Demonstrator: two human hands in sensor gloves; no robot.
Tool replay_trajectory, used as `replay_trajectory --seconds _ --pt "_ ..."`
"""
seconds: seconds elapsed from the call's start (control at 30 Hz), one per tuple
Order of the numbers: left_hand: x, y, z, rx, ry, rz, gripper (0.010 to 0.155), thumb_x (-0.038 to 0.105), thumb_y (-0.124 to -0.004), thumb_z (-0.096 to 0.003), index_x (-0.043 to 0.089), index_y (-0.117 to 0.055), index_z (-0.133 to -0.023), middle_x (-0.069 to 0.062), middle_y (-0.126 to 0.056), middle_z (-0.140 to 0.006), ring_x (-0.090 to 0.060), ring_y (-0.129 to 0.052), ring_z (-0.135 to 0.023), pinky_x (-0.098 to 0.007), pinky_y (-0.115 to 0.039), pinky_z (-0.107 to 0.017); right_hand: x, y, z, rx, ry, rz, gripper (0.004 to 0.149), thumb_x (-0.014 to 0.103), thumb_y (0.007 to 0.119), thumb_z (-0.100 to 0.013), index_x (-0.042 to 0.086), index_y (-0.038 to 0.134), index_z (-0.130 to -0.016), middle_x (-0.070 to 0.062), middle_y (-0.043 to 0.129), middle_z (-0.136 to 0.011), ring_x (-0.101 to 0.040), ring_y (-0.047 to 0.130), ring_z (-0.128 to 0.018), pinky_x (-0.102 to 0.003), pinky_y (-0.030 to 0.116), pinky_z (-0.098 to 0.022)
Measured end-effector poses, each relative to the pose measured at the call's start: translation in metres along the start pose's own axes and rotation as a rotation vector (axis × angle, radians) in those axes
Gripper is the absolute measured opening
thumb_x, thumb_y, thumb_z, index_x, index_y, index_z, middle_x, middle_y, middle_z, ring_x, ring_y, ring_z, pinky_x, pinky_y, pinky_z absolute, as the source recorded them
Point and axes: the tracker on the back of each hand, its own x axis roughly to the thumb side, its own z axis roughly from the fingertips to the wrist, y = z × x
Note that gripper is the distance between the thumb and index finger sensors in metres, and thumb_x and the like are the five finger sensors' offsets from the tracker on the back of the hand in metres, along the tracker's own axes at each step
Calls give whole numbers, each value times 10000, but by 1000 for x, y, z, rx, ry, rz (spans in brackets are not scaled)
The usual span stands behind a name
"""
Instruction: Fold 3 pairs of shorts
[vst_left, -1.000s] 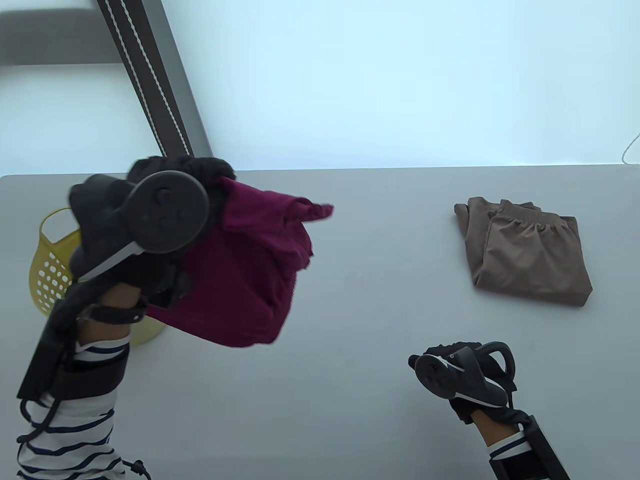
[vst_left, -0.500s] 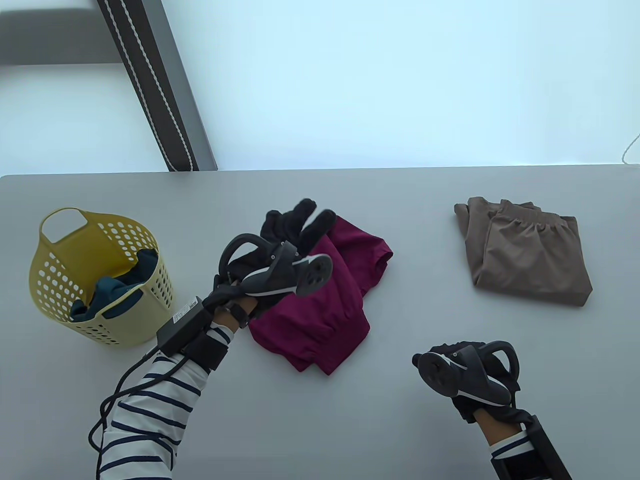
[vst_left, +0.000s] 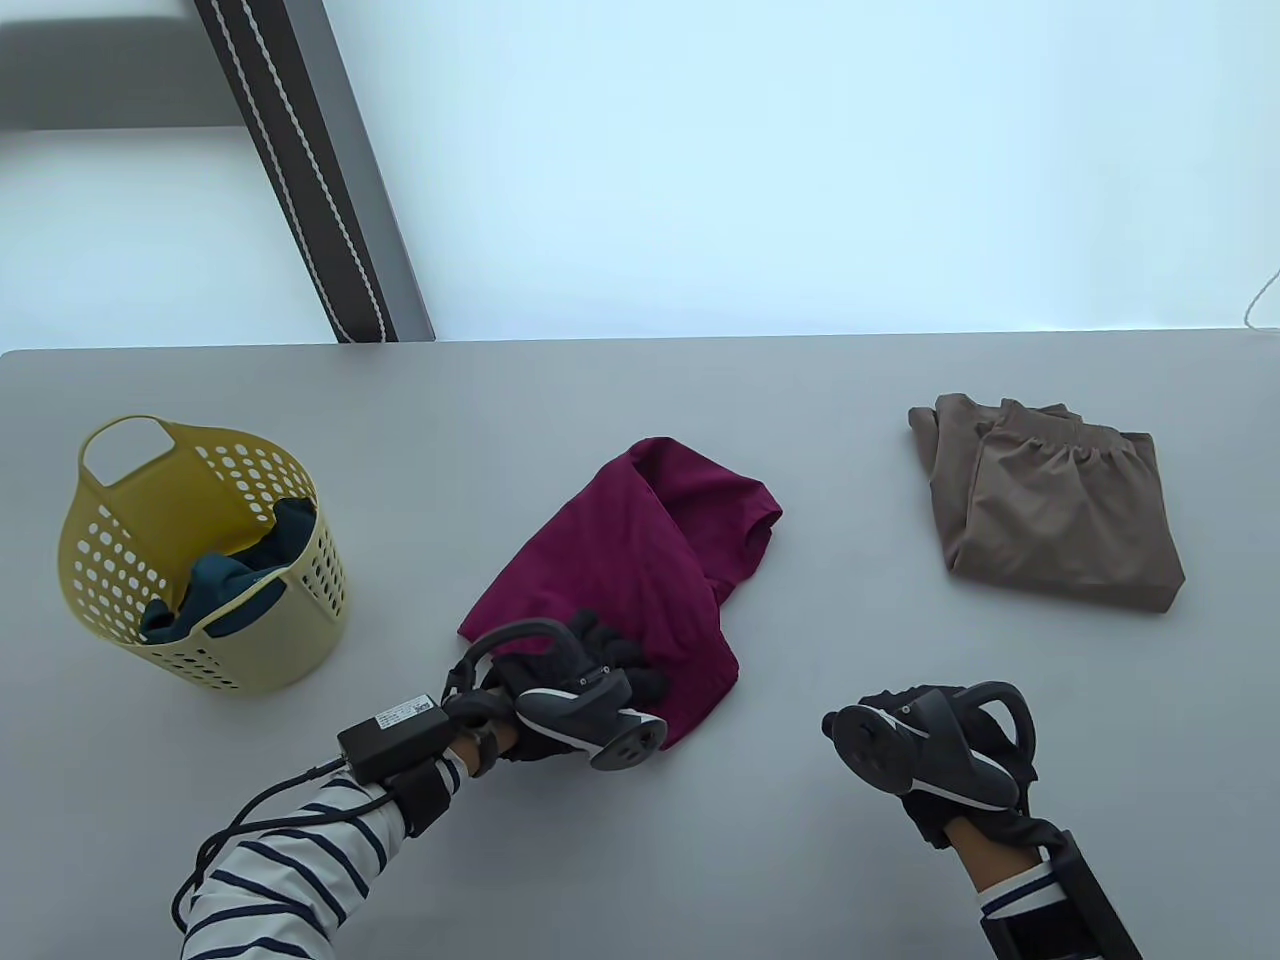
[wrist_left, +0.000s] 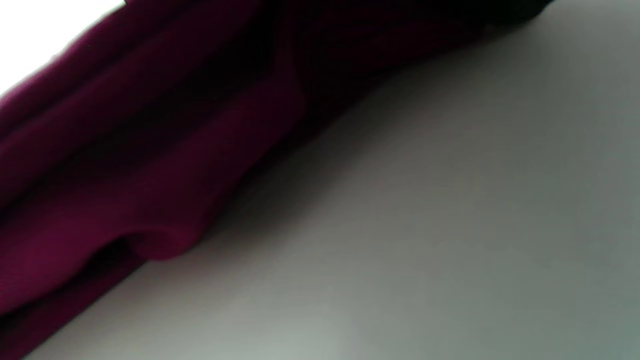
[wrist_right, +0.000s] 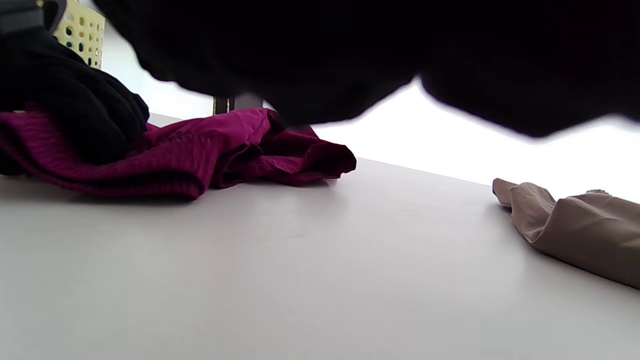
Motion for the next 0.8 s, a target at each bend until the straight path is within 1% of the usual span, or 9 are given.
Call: replay_trajectory --seconds 0.13,0.23,0.3,0.37,0.47,0.57,0.63,0.7,0.8 --pt "34 16 13 154 -105 -130 560 552 -584 -409 344 -527 -926 105 -806 -899 -191 -916 -860 -541 -688 -724 0 -1 0 2 5 3 399 502 655 -457 219 871 -277 3 929 -126 -187 949 -22 -417 835 -140" --pt "36 42 24 187 -131 28 526 580 -553 -405 403 -568 -900 190 -831 -879 -178 -872 -900 -536 -662 -741 -2 -5 1 -13 17 7 399 502 655 -457 218 871 -277 4 929 -125 -187 950 -21 -417 836 -140" --pt "19 63 31 234 -104 205 521 591 -532 -409 417 -567 -899 178 -798 -914 -204 -838 -923 -552 -644 -744 -4 -6 2 -22 25 5 400 502 655 -457 219 871 -277 4 929 -125 -187 950 -20 -417 836 -139" --pt "-24 94 40 312 -53 496 527 602 -510 -421 406 -599 -901 100 -727 -991 -265 -779 -952 -591 -611 -744 -6 -8 2 -31 35 4 399 502 655 -457 219 871 -277 5 929 -125 -186 950 -20 -416 836 -139" --pt "-84 110 44 388 37 867 538 594 -537 -453 353 -649 -921 27 -714 -1028 -320 -757 -964 -621 -590 -743 -8 -9 2 -33 41 4 400 502 654 -458 219 871 -277 5 929 -125 -186 950 -21 -416 836 -139" --pt "-136 92 32 320 162 1075 564 594 -536 -480 300 -662 -944 -84 -648 -1087 -384 -729 -969 -650 -582 -727 -8 -9 2 -30 43 4 400 502 655 -457 219 872 -277 4 930 -126 -187 951 -22 -417 836 -139" --pt "-162 63 19 223 341 1161 578 557 -543 -513 221 -650 -970 -222 -533 -1133 -433 -713 -962 -668 -585 -701 -8 -9 2 -27 42 5 400 502 654 -457 219 872 -277 4 930 -126 -186 951 -22 -416 837 -140" --pt "-177 32 9 90 584 1242 694 435 -561 -563 50 -359 -1104 -441 -311 -1116 -499 -644 -954 -706 -553 -671 -8 -9 2 -24 44 5 399 502 654 -457 220 871 -278 5 930 -127 -186 952 -22 -416 837 -140" --pt "-190 -5 5 20 969 1260 792 327 -613 -559 -61 -152 -1072 -523 -211 -1054 -541 -615 -925 -730 -539 -637 -8 -10 2 -20 46 8 399 502 654 -457 219 872 -279 4 931 -129 -186 952 -24 -417 837 -141"
